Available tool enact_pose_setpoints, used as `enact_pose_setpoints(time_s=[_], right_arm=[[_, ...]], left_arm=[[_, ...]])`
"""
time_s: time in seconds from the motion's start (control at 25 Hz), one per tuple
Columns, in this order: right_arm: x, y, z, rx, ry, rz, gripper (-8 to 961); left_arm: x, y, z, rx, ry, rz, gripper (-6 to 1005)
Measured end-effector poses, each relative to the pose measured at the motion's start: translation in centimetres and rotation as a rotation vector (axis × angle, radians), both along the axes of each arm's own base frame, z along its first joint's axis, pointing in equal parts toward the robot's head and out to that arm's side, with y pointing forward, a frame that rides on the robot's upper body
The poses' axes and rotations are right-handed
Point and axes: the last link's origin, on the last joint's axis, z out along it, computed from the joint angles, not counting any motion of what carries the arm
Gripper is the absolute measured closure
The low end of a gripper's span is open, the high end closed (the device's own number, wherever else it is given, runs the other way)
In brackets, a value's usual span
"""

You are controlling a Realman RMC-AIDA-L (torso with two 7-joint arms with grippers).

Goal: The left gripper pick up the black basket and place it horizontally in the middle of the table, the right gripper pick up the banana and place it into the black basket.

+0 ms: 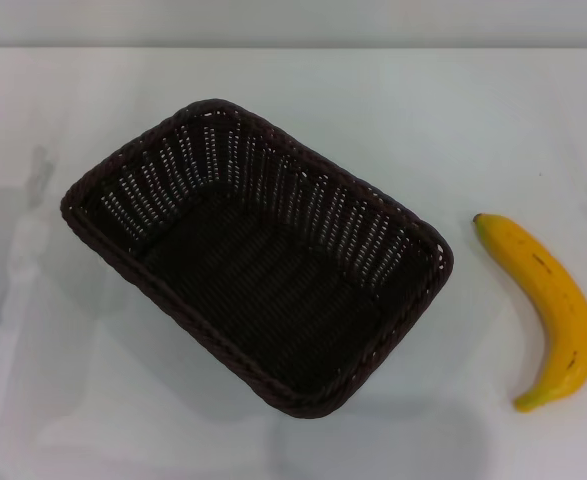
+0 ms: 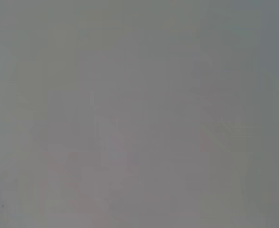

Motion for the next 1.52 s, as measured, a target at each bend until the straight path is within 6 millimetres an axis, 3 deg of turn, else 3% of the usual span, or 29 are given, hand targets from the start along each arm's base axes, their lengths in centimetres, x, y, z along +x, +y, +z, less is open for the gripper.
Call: enact_pose_setpoints(time_s=[0.52,0.68,0.92,1.12,1.52], right_arm=[[-0.1,0.2,0.1,0.0,-0.003,0.003,95],[-0.1,0.2,0.1,0.0,-0.003,0.002,95],[-0.1,0.3,0.1,0.001,-0.006,0.005,95],[-0.3,0.7,0.3,0.002,-0.01,0.013,95],[-0.8,1.4,0.5,0.006,-0.017,0.031,95]], left_arm=[[0.5,0.8,0.2,-0.015,0.004,-0.023,137],[0.9,1.8,1.4,-0.065,-0.018,-0.084,137],[1.6,4.6,5.0,-0.287,-0.069,-0.136,137],[3.7,7.7,7.7,-0.54,-0.016,-0.144,138],[10.2,11.3,9.5,-0.903,0.18,-0.141,138]])
